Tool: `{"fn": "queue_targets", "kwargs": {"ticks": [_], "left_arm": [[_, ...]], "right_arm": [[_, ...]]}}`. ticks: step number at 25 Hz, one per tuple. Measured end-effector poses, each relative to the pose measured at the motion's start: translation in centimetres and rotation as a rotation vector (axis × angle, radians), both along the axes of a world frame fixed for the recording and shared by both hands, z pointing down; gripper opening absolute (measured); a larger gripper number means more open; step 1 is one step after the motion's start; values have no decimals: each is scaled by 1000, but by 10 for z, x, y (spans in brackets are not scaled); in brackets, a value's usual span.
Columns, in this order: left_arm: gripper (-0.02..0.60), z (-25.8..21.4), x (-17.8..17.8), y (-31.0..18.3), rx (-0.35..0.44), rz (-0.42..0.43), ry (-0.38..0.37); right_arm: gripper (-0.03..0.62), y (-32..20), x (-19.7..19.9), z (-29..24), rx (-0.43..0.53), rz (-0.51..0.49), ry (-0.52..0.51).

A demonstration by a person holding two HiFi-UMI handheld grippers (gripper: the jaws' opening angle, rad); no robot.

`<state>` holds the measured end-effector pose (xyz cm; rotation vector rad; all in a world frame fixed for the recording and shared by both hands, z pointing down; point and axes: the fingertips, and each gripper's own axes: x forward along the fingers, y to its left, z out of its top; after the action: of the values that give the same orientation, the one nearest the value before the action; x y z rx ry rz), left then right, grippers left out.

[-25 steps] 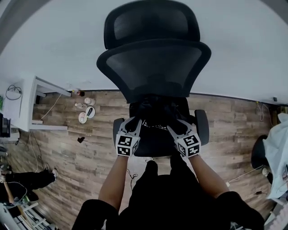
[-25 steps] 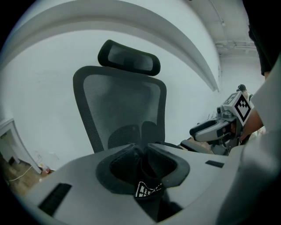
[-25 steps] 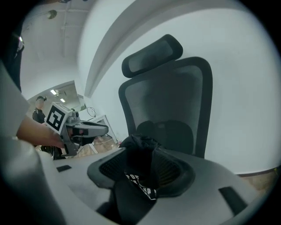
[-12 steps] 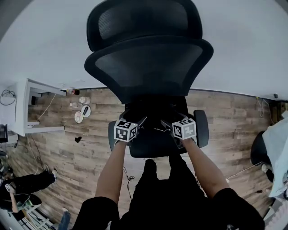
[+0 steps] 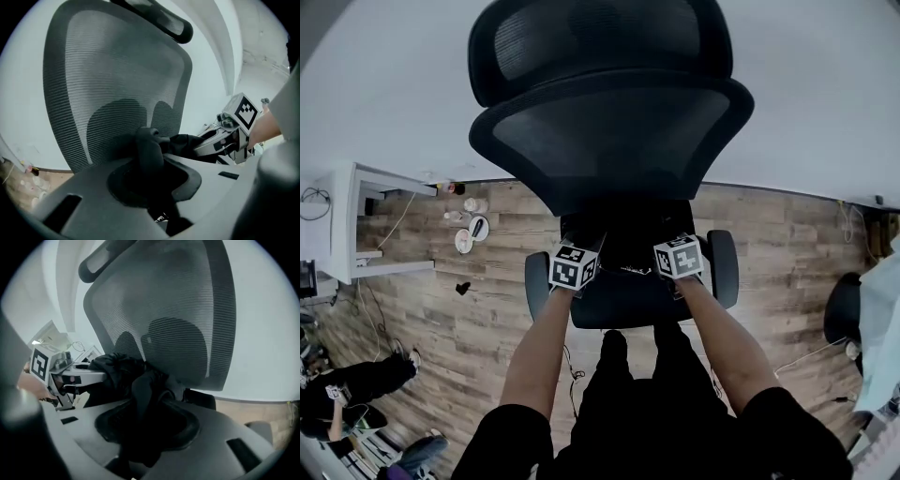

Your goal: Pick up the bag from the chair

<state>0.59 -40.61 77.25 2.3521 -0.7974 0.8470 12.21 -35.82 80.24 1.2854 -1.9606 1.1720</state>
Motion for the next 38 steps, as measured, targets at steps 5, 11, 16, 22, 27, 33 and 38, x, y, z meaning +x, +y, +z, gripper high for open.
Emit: {"fn": "queue_targets", "kwargs": {"ticks": [5, 11, 16, 22, 27, 33, 38], "left_arm": [[67, -17, -1, 8, 68, 1, 31], [64, -46, -5, 14, 137, -23, 79], [61, -78, -11, 18, 176, -68, 143], [58, -102, -7, 25, 191, -96, 171], [58, -131, -7, 33, 213, -99, 217], [58, -176, -7, 41, 280, -80, 248], [57, -226, -5, 43, 369, -89, 285]], "right_arm": [[95, 2, 1, -20, 161, -50, 84], [75, 2, -2, -57, 283, -45, 73], [68, 1, -8, -93, 370, -59, 60], [66, 10, -6, -111, 362, -50, 1], [64, 15, -2, -135, 383, -37, -19], [64, 25, -2, -179, 441, -1, -56], [63, 25, 5, -227, 527, 13, -63]]}}
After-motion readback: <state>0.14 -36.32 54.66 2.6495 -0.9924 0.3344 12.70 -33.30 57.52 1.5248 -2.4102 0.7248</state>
